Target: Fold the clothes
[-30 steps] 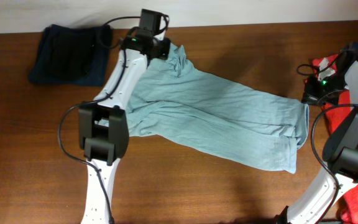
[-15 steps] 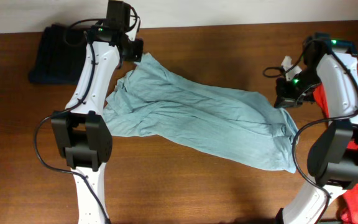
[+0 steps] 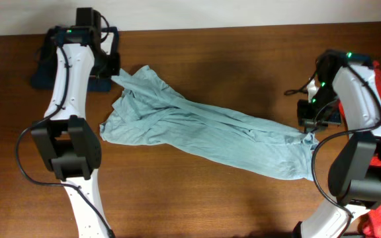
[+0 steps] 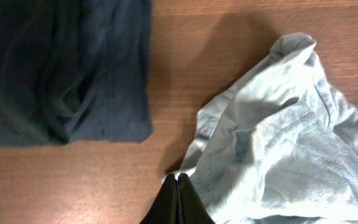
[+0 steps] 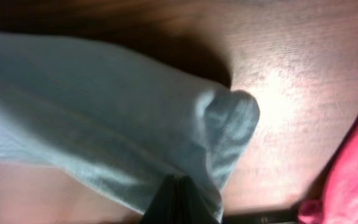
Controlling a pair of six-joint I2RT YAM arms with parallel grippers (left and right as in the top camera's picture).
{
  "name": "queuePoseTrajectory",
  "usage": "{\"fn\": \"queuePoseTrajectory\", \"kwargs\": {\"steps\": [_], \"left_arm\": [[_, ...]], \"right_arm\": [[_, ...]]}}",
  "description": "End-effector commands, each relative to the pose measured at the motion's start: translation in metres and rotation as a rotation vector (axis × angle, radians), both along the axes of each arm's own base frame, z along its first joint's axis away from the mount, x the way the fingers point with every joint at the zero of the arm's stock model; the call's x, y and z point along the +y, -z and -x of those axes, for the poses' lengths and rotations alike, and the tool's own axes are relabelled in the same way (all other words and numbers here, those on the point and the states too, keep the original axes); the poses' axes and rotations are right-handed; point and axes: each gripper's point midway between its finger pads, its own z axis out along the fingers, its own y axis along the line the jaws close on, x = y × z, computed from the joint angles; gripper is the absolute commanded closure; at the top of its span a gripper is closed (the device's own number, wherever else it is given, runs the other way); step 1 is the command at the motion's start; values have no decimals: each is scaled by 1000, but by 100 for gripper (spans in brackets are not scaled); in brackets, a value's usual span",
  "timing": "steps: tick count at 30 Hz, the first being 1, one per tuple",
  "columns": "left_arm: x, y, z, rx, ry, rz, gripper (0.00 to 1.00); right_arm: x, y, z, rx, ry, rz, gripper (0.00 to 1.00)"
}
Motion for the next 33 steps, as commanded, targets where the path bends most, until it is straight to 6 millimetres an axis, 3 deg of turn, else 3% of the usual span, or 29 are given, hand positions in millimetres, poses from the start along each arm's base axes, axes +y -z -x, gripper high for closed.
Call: {"fn": "queuePoseTrajectory", "kwargs": {"steps": [1, 5, 10, 14, 23, 28, 31, 33], "left_arm": [[2, -23, 4, -27, -16, 26, 99], [5, -22, 6, -19, -22, 9, 99], [6, -11, 16, 32, -82, 18, 99], [24, 4, 32, 100, -178, -61, 99], [25, 33, 48, 178, -177, -68, 99], [18, 32, 41, 150, -169, -27, 99], [-1, 25, 28, 103, -143, 84, 99], [-9, 18, 19, 69, -128, 123, 99]], "right_arm": [[-19, 21, 25, 74, 85, 141, 96], [-40, 38, 35, 76, 232, 209, 96], [-55, 39, 42, 85, 304, 200, 96], [-54, 41, 43, 79, 338, 157, 96], [-37, 64, 59, 120, 348, 90, 96], [-30, 75, 66, 130, 345, 65, 96], [-31, 70, 63, 127, 342, 63, 96], [-32, 61, 58, 124, 342, 61, 90]]}}
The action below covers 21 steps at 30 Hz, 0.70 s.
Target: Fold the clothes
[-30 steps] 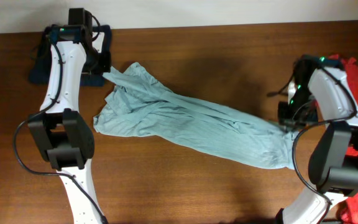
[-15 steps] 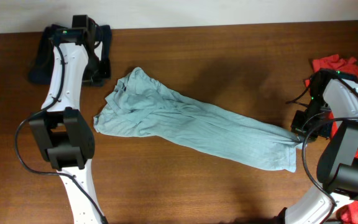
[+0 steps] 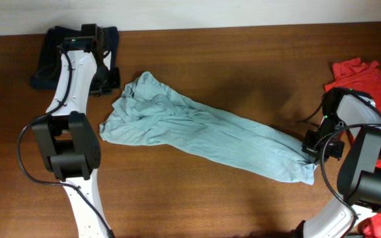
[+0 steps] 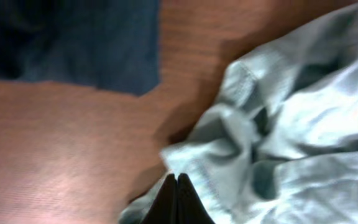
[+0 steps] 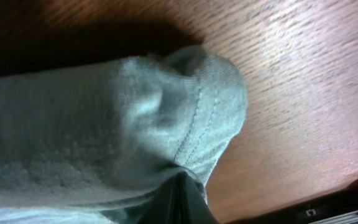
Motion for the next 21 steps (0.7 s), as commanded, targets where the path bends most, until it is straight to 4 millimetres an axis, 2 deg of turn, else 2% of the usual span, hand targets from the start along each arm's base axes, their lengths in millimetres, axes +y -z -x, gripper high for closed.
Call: {"fn": "queuePoseTrajectory", "kwargs": {"steps": [1, 2, 3, 4, 6, 7, 9, 10, 11, 15, 17, 21], "left_arm": [[-19, -31, -16, -102, 8, 119, 99], [-23, -33, -18, -111, 14, 127, 99], [-30, -34, -19, -112, 25, 150, 99], [-35, -34, -18, -109, 33, 161, 99], [-42, -33, -17, -105, 46, 166, 99], [-44, -34, -17, -105, 50, 167, 99], [-51, -34, -17, -106, 64, 176, 99], [-59, -34, -16, -106, 76, 196, 99], [-71, -36, -16, -108, 96, 236, 99], [-93, -39, -20, -134, 140, 270, 99], [-101, -39, -18, -130, 165, 270, 99], [-115, -33, -12, -113, 220, 265, 99]], "right_arm": [[-3, -20, -16, -44, 7, 7, 85], [-4, -24, -19, -49, 6, 9, 83], [-2, -32, -23, -55, 1, 6, 75], [0, -34, -25, -58, -2, -3, 65], [7, -37, -24, -47, -15, -20, 37], [9, -37, -23, -43, -21, -19, 30], [10, -38, -26, -48, -32, -16, 30], [13, -40, -34, -80, -66, -39, 30], [22, -44, -44, -124, -109, -97, 30], [62, -64, -80, -288, -221, -289, 32], [68, -63, -85, -303, -244, -289, 41], [79, -51, -87, -311, -277, -291, 76]]}}
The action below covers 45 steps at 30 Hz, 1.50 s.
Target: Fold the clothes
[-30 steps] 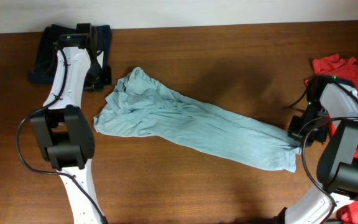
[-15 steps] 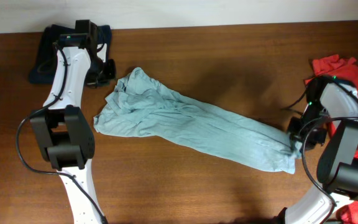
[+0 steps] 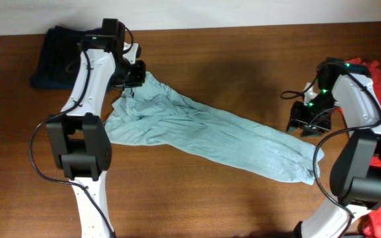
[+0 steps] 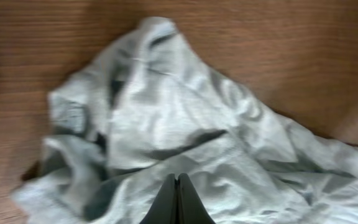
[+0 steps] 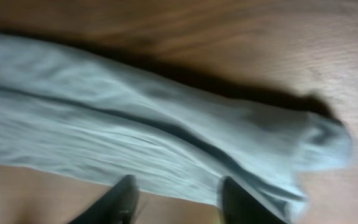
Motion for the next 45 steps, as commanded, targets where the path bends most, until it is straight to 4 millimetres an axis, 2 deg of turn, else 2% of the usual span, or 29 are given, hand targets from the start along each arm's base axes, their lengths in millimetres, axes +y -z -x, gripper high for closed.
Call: {"fn": "queuePoseTrajectory", "kwargs": {"steps": [1, 4, 7, 9, 12, 19, 30, 35, 38, 43, 45], "left_arm": [[-18, -17, 2, -42, 74, 20, 99], [-20, 0, 9, -15, 111, -24, 99], [-11, 18, 12, 21, 102, -74, 99], [-9, 38, 18, 78, 103, -84, 99], [-2, 57, 25, 133, 100, -126, 99], [4, 81, 29, 177, 99, -161, 99], [10, 98, 30, 203, 94, -189, 99], [8, 98, 28, 198, 88, -179, 99], [4, 98, 24, 183, 83, -155, 99], [3, 97, 19, 169, 40, -145, 99], [2, 97, 17, 161, 39, -144, 99]], "right_arm": [[19, 6, 1, -22, -54, -47, 83], [23, 24, 6, -21, -64, -46, 91], [23, 39, 10, -27, -64, -42, 91], [25, 52, 24, 14, -47, -47, 92], [27, 60, 41, 67, -37, -52, 93], [6, 78, 52, 103, 30, 90, 93], [-12, 93, 31, 17, 32, 186, 96], [-17, 113, 16, -16, 8, 206, 96], [-23, 114, -4, -70, -4, 225, 96], [-44, 87, -58, -222, 12, 265, 96], [-51, 80, -73, -275, 29, 275, 96]]}}
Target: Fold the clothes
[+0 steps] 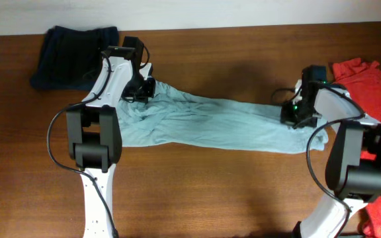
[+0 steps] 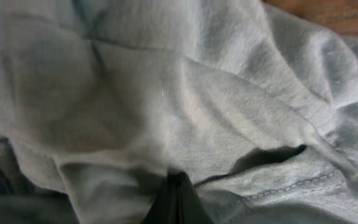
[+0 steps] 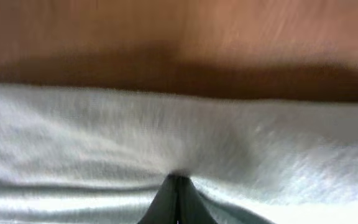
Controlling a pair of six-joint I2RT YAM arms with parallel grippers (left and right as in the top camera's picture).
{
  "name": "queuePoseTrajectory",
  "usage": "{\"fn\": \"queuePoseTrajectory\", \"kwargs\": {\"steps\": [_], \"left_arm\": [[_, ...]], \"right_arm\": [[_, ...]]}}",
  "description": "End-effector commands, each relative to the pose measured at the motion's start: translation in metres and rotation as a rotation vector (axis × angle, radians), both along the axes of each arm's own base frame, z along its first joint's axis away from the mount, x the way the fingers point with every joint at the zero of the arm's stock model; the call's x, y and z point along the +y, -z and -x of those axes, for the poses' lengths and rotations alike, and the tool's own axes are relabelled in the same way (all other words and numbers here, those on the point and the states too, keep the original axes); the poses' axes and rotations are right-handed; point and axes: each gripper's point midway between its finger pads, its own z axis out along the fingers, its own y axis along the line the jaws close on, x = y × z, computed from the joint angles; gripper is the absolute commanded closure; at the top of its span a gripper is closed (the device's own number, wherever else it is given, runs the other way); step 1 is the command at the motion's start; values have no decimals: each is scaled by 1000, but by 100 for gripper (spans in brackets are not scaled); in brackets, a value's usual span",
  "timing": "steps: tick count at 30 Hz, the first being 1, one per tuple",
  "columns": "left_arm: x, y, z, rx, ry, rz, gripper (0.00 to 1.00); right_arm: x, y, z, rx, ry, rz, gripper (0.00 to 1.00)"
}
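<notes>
A light teal garment [image 1: 210, 125] lies stretched in a long crumpled band across the brown table [image 1: 230, 59]. My left gripper [image 1: 142, 89] is at its bunched upper left end. In the left wrist view the left gripper [image 2: 178, 185] is shut with a fold of the teal cloth [image 2: 197, 93] pinched at the tips. My right gripper [image 1: 295, 114] is at the garment's narrow right end. In the right wrist view the right gripper [image 3: 178, 186] is also shut, with teal cloth [image 3: 166, 137] gathered on it.
A dark navy garment [image 1: 75, 56] lies at the back left corner, just left of the left arm. A red garment [image 1: 369, 73] lies at the right edge, and more red cloth at the front right corner. The white wall runs along the table's far edge.
The right gripper was open over the garment's right part; it is now shut on the right end, farther back. The left gripper has moved right and down into the cloth. The garment lies more level.
At first both grippers were shut on the garment's two ends, the left end beside the navy cloth. Then the right end lay nearer the front. After that the right gripper was open and the left had moved right. Now both pinch the cloth again.
</notes>
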Motion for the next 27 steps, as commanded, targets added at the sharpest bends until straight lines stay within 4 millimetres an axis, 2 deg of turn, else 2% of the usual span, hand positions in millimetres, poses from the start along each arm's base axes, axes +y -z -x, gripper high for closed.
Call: {"fn": "queuePoseTrajectory", "kwargs": {"steps": [1, 5, 10, 15, 18, 20, 23, 24, 27], "left_arm": [[4, 18, 2, 30, -25, -4, 99], [2, 18, -3, 11, -24, -1, 99], [2, 18, -7, -5, -27, 1, 99], [2, 18, -7, -6, -26, 1, 99], [3, 18, -7, -7, -18, -8, 99], [4, 18, -5, -2, -12, -12, 99], [5, 18, -4, 5, -13, -13, 99], [5, 18, -4, 5, -13, -13, 99], [5, 18, -4, 5, -13, -13, 99]], "right_arm": [[-26, 8, -15, -27, 21, 79, 96], [-31, 4, -31, -96, 10, 95, 96], [-33, 2, -38, -125, 12, 100, 96], [-17, 1, -37, -124, -8, 9, 96], [-9, -11, -38, -123, -21, -33, 96], [-11, -30, -39, -128, -22, -27, 96], [-25, -58, -36, -119, 7, 14, 96], [-35, -70, -32, -111, 31, 22, 96], [-56, -70, -21, -85, 93, 17, 96]]}}
